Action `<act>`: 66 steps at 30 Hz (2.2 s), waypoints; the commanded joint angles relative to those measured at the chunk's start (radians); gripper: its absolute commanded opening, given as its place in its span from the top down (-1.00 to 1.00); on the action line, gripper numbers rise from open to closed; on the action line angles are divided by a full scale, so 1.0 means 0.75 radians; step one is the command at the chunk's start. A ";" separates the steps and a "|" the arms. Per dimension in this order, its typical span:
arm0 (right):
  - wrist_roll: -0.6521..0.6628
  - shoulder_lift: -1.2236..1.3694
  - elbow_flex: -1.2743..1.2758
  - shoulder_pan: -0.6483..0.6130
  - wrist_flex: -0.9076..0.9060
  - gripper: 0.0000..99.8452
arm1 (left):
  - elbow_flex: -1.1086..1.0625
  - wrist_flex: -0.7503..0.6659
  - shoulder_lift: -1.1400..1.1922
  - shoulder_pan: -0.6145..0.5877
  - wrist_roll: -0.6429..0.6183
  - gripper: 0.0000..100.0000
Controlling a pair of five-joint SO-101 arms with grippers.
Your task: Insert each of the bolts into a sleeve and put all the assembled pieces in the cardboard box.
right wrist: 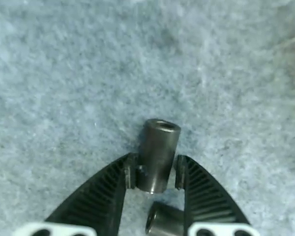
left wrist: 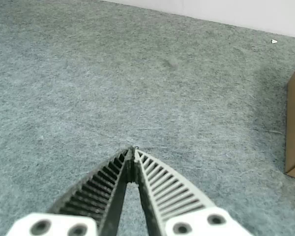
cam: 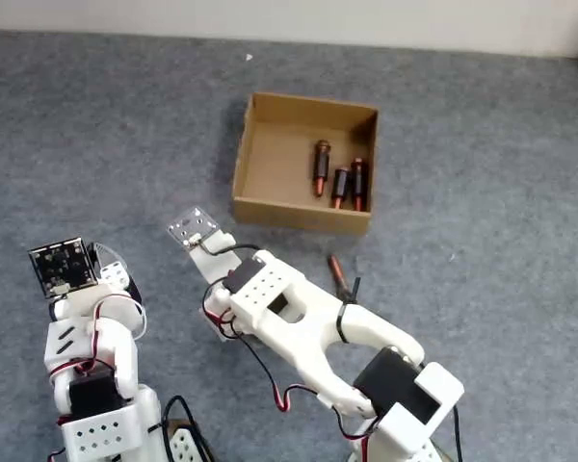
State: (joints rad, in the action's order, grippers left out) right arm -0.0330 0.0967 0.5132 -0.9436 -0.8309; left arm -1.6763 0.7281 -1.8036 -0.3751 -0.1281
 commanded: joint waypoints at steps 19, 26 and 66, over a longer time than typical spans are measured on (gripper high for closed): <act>0.110 -0.418 -0.044 0.195 -0.212 0.99 | -0.028 -0.031 -0.009 -0.013 0.027 0.99; 0.113 -0.850 0.026 0.490 -0.367 0.99 | -0.028 -0.035 -0.011 -0.013 0.029 0.98; -0.153 -1.394 0.770 1.589 0.167 0.99 | 1.145 0.503 1.325 1.048 0.988 0.74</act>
State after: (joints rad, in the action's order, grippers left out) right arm -0.1358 -0.9114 1.0994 0.2133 -0.7419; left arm -0.9689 1.1070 -1.0012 0.3598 0.5010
